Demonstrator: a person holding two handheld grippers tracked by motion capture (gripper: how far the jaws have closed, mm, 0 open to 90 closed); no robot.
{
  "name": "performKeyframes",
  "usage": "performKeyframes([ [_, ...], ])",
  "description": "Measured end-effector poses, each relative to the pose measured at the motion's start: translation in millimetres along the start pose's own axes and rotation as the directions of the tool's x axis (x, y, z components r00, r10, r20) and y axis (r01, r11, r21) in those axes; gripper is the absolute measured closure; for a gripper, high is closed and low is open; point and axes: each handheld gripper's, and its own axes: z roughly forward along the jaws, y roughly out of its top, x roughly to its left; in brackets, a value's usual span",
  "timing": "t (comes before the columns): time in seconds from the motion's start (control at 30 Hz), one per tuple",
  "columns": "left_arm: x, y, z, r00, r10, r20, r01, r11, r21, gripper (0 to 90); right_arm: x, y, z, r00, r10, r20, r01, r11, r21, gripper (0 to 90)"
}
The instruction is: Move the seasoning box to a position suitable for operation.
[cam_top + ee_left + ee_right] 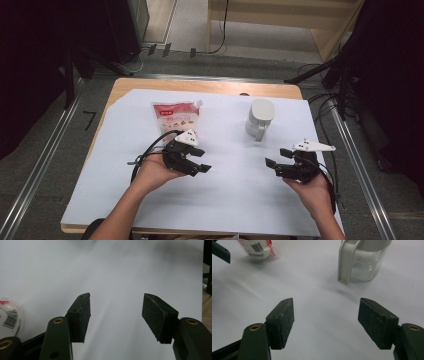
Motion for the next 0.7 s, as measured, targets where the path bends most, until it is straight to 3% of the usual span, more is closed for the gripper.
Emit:
performKeyframes([
  [0.07,0.8,-0.6,-0.6,1.0000,-0.008,0.002,0.008,1.0000,-0.001,43.7,-0.2,-0.2,1.3,1.0000,-0.002,0.005,0.002,1.000,0.002,30.1],
  [0.13,0.7,-2.4,-4.3,0.9987,-0.047,0.020,0.047,0.9989,-0.001,46.7,-0.5,0.2,1.9,0.9999,0.000,0.012,0.000,1.000,-0.001,30.1],
  [0.27,-0.8,-4.9,-3.7,1.0000,-0.001,0.009,0.001,1.0000,-0.008,45.3,-1.0,0.0,2.3,0.9999,-0.006,0.013,0.006,1.000,0.004,31.1],
  [0.4,0.0,-4.9,-2.8,0.9999,-0.001,0.013,0.001,1.0000,0.008,44.2,-1.1,-0.2,3.5,0.9999,0.014,-0.006,-0.014,1.000,0.023,34.0],
  [0.47,-0.4,-5.3,-2.7,0.9998,0.018,0.007,-0.018,0.9998,-0.001,42.4,-0.3,0.2,2.7,1.0000,0.004,-0.001,-0.004,1.000,0.015,34.5],
  [0.6,0.6,-5.0,-1.3,0.9998,0.010,0.016,-0.010,0.9999,-0.008,40.3,0.1,0.7,2.3,0.9999,-0.014,0.008,0.014,1.000,0.010,34.3],
  [0.7,-0.9,-4.8,-0.5,0.9995,0.026,0.016,-0.026,0.9997,0.000,40.0,-0.3,-0.1,3.4,0.9996,-0.028,0.009,0.027,0.999,0.018,34.3],
])
